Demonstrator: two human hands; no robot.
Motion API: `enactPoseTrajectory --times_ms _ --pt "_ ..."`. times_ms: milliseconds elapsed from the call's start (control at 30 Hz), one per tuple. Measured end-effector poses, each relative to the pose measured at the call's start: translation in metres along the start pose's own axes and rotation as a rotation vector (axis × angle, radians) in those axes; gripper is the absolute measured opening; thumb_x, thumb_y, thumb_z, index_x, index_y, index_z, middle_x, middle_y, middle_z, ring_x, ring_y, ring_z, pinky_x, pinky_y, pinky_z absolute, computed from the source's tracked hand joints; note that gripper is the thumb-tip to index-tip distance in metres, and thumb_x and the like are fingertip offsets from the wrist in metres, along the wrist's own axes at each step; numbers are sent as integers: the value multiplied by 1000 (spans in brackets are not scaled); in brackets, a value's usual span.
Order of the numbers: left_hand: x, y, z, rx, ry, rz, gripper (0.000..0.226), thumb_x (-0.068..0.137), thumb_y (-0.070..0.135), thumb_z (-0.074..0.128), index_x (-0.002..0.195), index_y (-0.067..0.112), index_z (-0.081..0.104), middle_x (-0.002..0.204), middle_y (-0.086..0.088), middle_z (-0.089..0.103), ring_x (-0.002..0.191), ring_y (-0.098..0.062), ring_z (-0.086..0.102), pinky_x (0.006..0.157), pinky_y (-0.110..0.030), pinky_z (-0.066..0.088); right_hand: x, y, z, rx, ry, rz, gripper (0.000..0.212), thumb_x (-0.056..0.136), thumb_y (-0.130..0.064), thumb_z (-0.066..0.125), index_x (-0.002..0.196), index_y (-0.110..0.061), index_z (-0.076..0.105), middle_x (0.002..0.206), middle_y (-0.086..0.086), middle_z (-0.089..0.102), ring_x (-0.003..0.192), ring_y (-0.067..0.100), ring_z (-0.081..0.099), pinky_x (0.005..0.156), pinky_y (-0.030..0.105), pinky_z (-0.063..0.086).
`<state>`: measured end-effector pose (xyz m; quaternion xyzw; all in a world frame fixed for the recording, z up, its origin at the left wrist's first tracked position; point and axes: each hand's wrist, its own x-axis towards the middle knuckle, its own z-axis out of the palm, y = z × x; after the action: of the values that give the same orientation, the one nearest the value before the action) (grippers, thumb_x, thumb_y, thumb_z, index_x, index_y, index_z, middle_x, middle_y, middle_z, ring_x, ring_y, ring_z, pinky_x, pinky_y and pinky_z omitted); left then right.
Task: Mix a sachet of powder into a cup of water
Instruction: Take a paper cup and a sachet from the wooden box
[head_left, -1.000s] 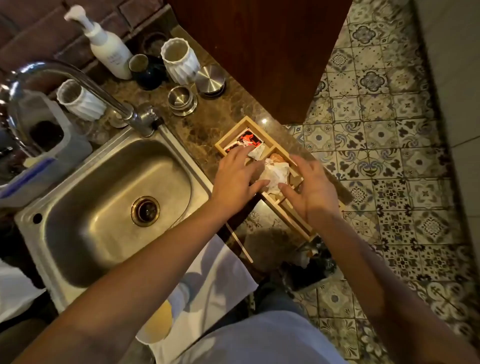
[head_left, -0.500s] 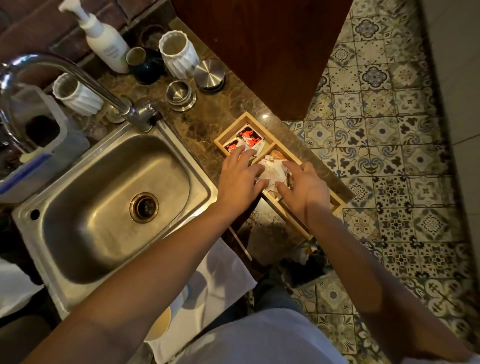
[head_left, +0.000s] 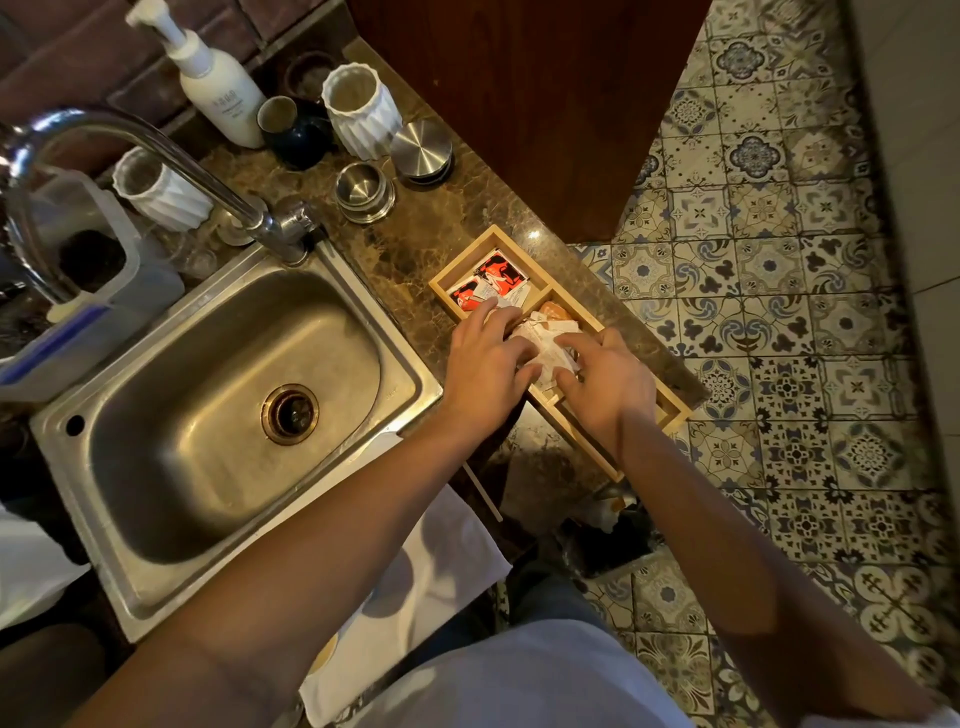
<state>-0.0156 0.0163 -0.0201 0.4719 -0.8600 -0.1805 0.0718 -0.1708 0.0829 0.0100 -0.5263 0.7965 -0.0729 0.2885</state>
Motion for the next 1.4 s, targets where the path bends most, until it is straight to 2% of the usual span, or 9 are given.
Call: enactPoseTrajectory --times_ms 533,700,900,1000,1100,1167,1233,1333,1400 --pt "-13 2 -5 -62 23 39 26 92 45 65 103 26 80 147 -3 55 148 -34 31 114 -55 29 -4 -2 -4 87 76 -92 11 95 -32 65 104 -27 71 102 -5 62 79 15 60 72 33 50" --pt "-22 -5 -21 -134 78 40 25 94 46 65 100 27 80 139 -1 61 144 -30 37 110 -52 36 -8 -12 -18 140 91 -158 10 95 -39 68 98 -30 73 100 -6 57 80 14 59 72 31 51" --pt "-44 -5 -55 -278 152 -19 24 93 39 64 98 22 80 127 1 66 136 -25 45 109 -52 39 -19 -29 -31 326 148 -233 2 90 -27 75 92 -26 75 90 -10 58 78 11 60 77 38 55" --pt "-59 -4 -74 -318 190 -79 31 92 42 61 100 19 80 124 2 67 133 -22 48 110 -43 38 -32 -41 -40 478 104 -269 11 89 -23 77 88 -33 71 88 -18 58 77 4 59 75 33 52" --pt "-79 1 -96 -385 243 -148 23 92 37 65 99 20 79 123 7 66 130 -13 47 109 -14 26 -46 -56 -49 657 -5 -259 8 89 -22 77 91 -30 75 96 -6 70 88 13 66 82 37 57" --pt "-92 7 -111 -439 269 -208 15 94 33 68 99 24 78 122 13 64 126 -6 46 102 -6 22 -55 -66 -54 786 -88 -229 6 90 -22 77 93 -26 78 95 -4 75 92 16 69 88 39 59" --pt "-106 11 -125 -508 284 -273 12 93 34 69 100 28 77 120 17 63 122 -6 50 101 -15 30 -64 -77 -59 892 -153 -199 9 89 -20 77 90 -29 79 93 -5 77 93 17 71 88 40 60" --pt "-126 11 -138 -627 308 -370 12 92 33 71 101 28 77 116 15 68 116 -9 59 99 -32 45 -75 -92 -64 955 -209 -217 10 90 -20 76 90 -29 78 90 -7 77 85 13 70 73 29 56" --pt "-139 12 -145 -737 340 -411 9 92 28 72 98 27 77 112 8 72 110 -11 64 95 -32 51 -83 -100 -64 968 -265 -215 6 90 -23 76 93 -27 79 89 -5 75 82 11 66 68 26 50"
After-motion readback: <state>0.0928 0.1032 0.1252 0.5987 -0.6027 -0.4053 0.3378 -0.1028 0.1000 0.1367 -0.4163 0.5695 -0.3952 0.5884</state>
